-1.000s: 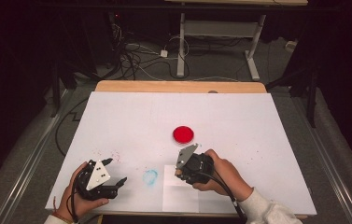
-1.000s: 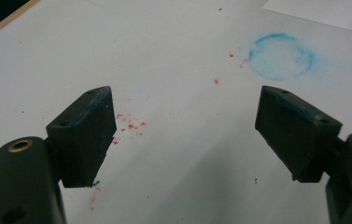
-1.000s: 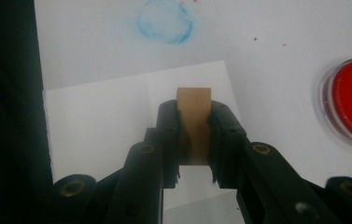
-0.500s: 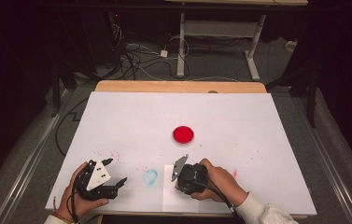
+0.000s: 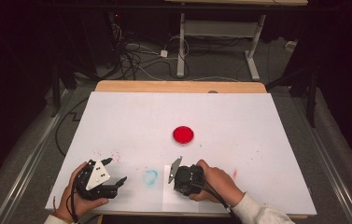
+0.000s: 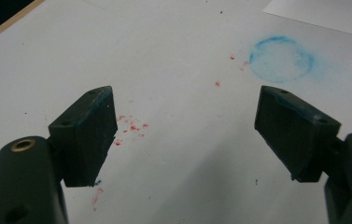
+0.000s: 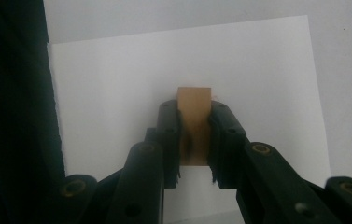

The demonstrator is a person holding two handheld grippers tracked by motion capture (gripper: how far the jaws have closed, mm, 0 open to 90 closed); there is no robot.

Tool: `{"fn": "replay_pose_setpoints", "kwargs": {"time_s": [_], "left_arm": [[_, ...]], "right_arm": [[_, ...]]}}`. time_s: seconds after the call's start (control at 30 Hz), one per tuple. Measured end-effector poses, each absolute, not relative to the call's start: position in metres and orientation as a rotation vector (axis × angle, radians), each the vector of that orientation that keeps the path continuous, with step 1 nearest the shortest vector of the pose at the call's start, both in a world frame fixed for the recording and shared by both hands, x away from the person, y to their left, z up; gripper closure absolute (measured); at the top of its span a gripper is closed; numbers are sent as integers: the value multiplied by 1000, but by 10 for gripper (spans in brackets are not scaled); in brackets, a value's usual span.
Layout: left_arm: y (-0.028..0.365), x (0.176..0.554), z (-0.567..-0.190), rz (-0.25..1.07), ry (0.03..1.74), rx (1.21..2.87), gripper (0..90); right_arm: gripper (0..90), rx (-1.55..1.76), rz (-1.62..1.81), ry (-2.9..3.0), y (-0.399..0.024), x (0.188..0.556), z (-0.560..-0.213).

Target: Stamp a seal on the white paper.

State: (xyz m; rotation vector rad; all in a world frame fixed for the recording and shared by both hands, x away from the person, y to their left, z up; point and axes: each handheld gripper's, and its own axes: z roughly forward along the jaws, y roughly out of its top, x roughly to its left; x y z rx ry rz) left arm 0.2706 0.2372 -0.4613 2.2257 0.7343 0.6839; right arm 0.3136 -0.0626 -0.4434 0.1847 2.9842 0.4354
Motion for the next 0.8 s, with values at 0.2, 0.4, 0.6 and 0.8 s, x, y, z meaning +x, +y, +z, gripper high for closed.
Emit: {"fn": "replay_pose_setpoints", "kwargs": {"time_s": [0.2, 0.4, 0.6, 0.8], "left_arm": [[235, 271, -461, 682, 727, 2231, 205], [234, 273, -461, 683, 727, 2227, 205], [235, 275, -461, 675, 734, 2219, 205], [239, 277, -461, 676, 743, 2208, 205]], "right_arm": [[763, 170, 389, 2977, -59, 312, -443], [763, 146, 364, 2960, -57, 309, -443], [763, 159, 377, 2983, -58, 313, -443], [763, 166, 387, 3003, -58, 316, -443]]}}
